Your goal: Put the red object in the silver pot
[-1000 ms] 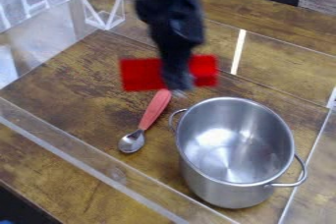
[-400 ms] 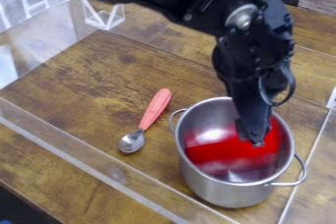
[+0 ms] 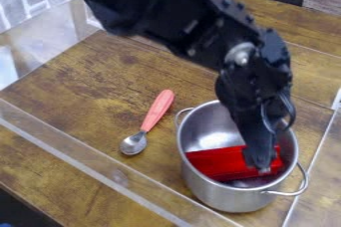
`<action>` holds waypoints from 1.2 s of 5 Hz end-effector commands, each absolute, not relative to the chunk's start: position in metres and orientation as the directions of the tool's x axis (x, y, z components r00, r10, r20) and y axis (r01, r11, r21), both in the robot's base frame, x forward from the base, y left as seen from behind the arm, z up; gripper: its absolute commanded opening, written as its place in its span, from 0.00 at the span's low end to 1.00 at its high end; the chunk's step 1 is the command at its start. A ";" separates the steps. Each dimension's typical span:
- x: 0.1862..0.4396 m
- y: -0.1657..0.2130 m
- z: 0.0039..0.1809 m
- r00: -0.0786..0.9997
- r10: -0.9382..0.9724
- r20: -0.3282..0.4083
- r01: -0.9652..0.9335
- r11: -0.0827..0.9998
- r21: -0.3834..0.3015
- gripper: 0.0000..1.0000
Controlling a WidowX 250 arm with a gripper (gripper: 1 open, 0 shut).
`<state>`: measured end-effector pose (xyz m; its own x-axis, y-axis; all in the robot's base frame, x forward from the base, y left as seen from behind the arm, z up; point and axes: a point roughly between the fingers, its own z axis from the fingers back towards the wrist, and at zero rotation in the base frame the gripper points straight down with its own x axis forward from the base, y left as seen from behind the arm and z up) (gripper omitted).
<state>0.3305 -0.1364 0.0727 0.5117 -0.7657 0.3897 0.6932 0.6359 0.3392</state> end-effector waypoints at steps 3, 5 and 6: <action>0.333 -0.131 0.081 0.486 -0.760 0.431 0.717 0.629 0.300 0.00; 0.325 -0.119 0.066 0.496 -0.752 0.434 0.720 0.636 0.279 0.00; 0.336 -0.113 0.071 0.485 -0.763 0.428 0.738 0.619 0.267 0.00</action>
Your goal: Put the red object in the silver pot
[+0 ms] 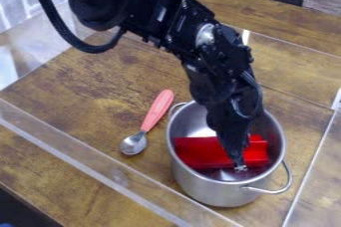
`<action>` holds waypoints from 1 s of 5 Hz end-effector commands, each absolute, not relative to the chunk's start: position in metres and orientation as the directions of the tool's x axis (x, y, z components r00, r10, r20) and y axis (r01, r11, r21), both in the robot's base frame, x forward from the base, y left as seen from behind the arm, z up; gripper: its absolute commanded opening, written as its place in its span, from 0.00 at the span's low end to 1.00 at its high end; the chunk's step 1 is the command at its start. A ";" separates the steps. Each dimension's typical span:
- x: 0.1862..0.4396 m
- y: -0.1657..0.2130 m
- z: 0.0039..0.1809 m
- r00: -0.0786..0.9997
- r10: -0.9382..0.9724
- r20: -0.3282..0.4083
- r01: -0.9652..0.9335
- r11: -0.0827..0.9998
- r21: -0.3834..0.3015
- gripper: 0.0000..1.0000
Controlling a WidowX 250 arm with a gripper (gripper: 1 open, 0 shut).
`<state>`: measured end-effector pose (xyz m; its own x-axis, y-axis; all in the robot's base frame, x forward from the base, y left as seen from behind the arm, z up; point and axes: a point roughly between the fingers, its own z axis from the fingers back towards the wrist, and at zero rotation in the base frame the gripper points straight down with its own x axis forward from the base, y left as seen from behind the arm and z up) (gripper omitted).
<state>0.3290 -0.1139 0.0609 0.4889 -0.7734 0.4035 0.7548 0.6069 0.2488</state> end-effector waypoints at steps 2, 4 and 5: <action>0.334 -0.123 0.061 0.567 -0.702 0.431 0.673 0.696 0.249 1.00; 0.347 -0.142 0.066 0.530 -0.727 0.437 0.711 0.662 0.238 1.00; 0.346 -0.149 0.082 0.543 -0.715 0.441 0.697 0.677 0.238 1.00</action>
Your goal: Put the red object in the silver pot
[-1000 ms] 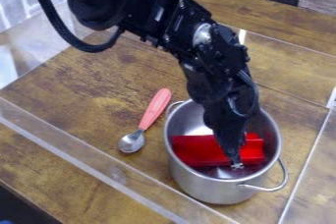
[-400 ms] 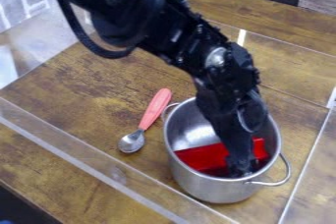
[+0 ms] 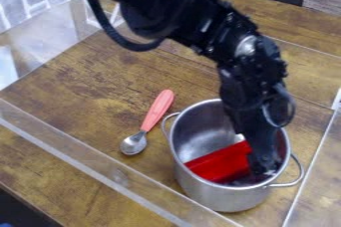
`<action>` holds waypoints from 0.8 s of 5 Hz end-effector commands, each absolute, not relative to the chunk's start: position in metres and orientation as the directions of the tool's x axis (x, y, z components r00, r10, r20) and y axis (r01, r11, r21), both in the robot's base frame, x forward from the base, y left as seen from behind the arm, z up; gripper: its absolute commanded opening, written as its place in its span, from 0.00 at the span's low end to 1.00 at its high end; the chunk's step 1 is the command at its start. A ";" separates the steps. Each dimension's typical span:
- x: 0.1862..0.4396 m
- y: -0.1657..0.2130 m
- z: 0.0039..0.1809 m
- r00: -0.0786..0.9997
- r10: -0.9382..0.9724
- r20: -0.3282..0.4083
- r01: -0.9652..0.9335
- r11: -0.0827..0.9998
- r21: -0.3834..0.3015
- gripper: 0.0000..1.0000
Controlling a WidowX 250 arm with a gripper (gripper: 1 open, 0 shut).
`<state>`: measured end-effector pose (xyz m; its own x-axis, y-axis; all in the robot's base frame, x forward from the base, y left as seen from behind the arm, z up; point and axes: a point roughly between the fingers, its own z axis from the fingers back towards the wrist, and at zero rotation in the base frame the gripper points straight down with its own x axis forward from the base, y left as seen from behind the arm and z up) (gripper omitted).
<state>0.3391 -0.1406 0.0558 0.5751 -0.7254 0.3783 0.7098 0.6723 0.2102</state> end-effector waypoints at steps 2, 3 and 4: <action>0.343 -0.143 0.118 0.573 -0.684 0.452 0.655 0.713 0.249 1.00; 0.341 -0.133 0.130 0.589 -0.658 0.470 0.626 0.739 0.250 1.00; 0.336 -0.138 0.128 0.583 -0.658 0.476 0.635 0.735 0.238 1.00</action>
<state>0.3349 -0.1344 0.1079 0.6133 -0.6647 0.4268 0.6438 0.7336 0.2174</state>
